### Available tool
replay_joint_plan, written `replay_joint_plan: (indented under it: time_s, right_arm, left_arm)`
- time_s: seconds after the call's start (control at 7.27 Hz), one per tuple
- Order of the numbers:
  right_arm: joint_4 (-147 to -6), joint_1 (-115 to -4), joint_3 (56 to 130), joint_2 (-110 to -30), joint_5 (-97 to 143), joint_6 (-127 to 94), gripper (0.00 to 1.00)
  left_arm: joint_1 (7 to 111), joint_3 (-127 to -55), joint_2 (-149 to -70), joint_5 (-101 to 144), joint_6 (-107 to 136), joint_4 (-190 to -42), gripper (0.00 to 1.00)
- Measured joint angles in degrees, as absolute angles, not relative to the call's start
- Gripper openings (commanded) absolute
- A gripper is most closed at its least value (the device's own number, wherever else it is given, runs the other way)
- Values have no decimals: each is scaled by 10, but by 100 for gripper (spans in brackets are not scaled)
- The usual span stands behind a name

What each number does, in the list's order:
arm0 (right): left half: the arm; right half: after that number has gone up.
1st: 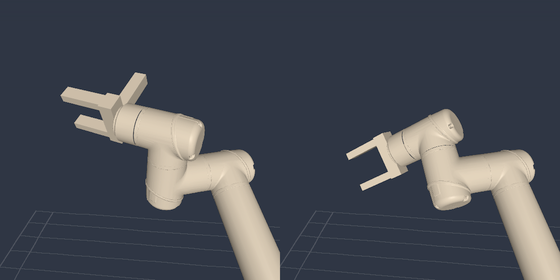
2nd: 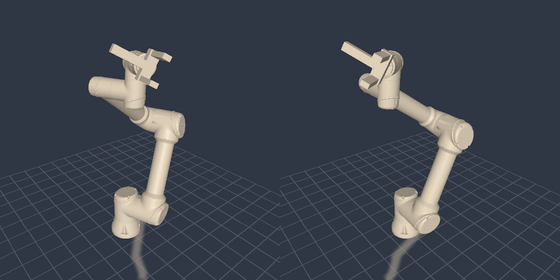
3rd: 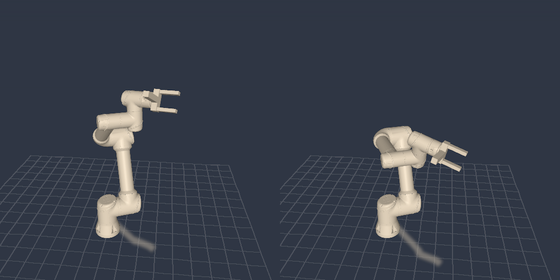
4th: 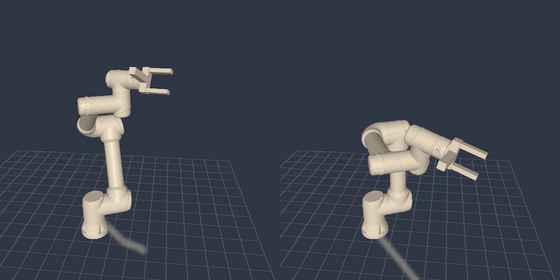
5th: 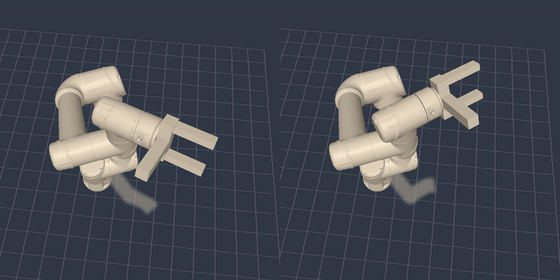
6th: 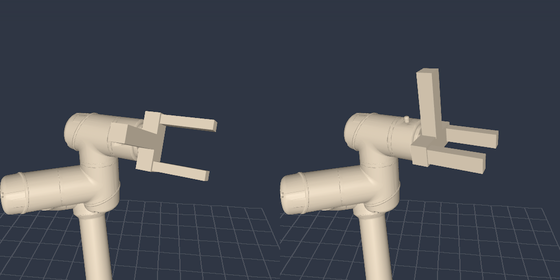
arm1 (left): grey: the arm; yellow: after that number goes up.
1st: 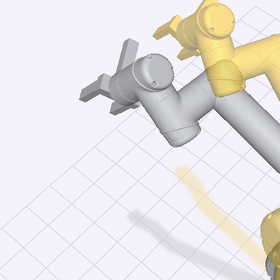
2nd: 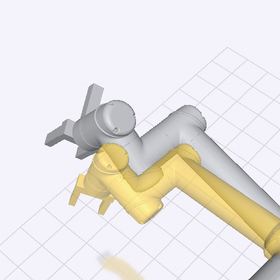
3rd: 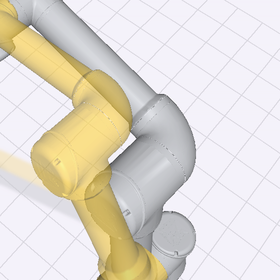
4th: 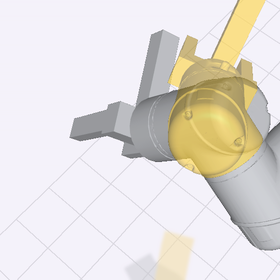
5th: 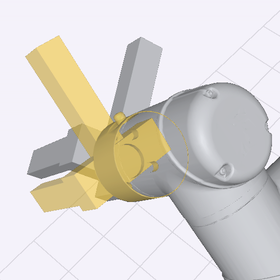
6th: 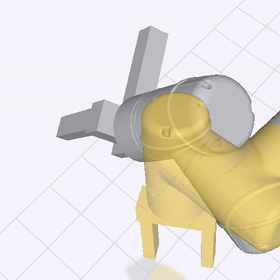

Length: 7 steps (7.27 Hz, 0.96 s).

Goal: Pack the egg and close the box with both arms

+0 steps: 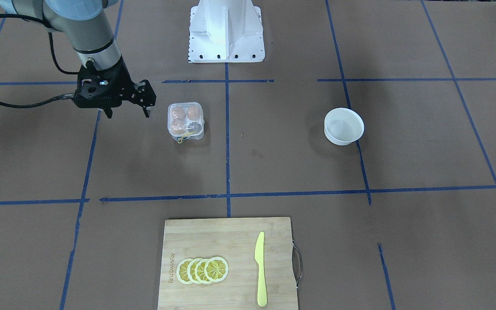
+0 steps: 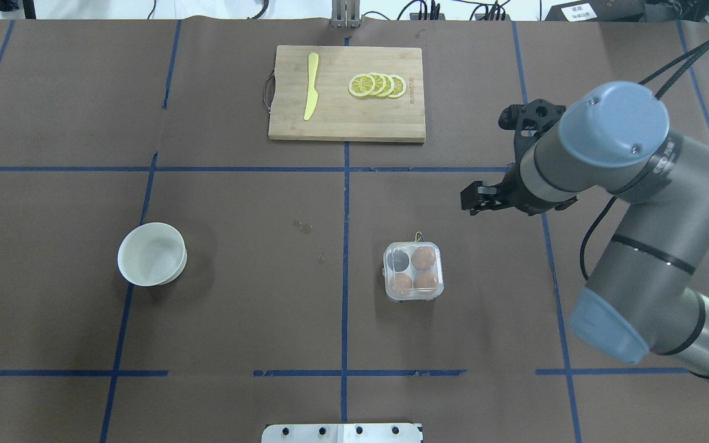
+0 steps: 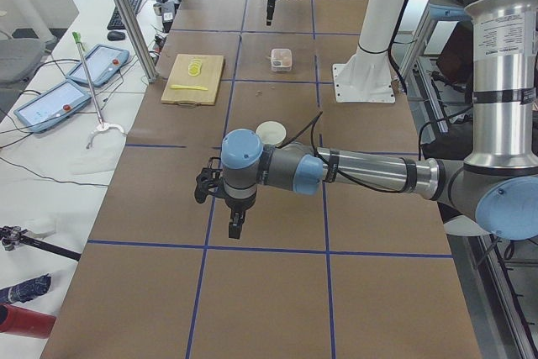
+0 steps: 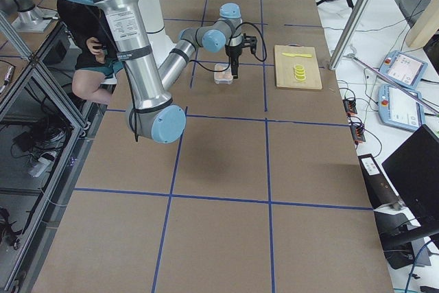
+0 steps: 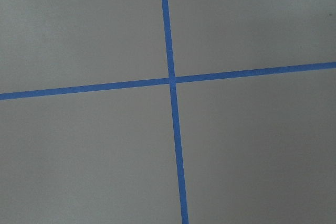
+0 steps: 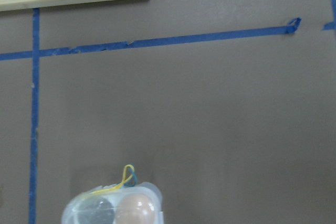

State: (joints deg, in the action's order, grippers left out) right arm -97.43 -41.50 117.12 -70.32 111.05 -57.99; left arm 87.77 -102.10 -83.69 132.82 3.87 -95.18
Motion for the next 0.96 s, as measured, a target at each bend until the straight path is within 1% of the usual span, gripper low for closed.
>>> replay_joint_plan:
  time_s: [0.28,0.55,0.83,0.96]
  right_arm:
    - [-989,-543,1173,-777,1199,-386,100]
    - [-992,-676,1168,-868,1265,-170,100]
    - [-995,-784,1133,-941,1280,-7,100]
    - [-994,-819,1108,-966,1281,32,100]
  left_arm:
    - [878,-1021,-835,1328,39,-952,100]
    - [878,-1020,-835,1328,39,-952,100]
    - [878,-1020,-835,1327,38,-952,100]
    - [878,-1020,-832,1327,37,-953,100]
